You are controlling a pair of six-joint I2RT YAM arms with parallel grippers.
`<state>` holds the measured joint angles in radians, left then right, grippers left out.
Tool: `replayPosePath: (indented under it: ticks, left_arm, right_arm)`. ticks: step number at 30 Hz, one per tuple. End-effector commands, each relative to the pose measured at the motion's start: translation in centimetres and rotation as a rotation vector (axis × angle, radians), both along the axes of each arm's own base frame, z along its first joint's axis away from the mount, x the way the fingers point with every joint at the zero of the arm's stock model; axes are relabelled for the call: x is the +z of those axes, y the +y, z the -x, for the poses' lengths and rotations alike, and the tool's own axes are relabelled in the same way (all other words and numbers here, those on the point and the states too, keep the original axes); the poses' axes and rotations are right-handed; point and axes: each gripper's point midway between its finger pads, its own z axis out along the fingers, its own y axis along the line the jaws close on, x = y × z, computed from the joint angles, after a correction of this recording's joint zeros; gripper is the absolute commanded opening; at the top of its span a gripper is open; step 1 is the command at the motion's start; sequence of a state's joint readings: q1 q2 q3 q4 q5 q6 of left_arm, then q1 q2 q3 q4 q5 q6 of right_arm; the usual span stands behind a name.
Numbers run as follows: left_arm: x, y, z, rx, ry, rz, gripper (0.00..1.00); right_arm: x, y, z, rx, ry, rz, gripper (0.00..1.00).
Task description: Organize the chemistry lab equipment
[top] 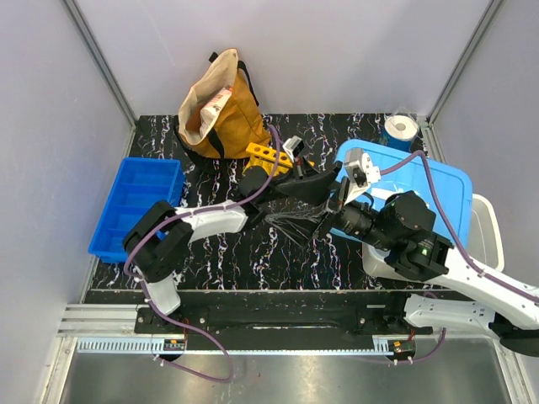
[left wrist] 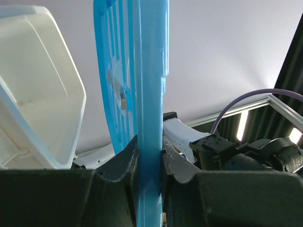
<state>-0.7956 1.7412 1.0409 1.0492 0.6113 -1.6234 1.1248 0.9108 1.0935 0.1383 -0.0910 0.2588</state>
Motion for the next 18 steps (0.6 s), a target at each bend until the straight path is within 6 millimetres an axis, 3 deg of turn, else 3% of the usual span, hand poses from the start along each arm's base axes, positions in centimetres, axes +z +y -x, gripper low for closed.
replayPosePath:
  ticks: [1,5,11,18]
  left_arm:
    - [7.0,0.6,1.4,-0.009,-0.129,0.244,0.0]
    - [5.9,0.3,1.1,0.01,-0.137,0.232,0.0]
    - [4.8,-1.1,1.1,0.022,-0.14,0.225,0.0]
    - [2.9,-4.1,1.9,0.047,-0.133,0.207,0.0]
  right_arm:
    - [3.0,-2.4,0.1,-0.047,0.056,-0.052,0.84]
    - [3.3,-3.5,1.1,-0.016,0.134,-0.041,0.84]
    - [5.7,-4.2,1.9,0.033,0.197,-0.175,0.84]
    - [6.2,-2.6,1.9,0.072,0.22,-0.179,0.83]
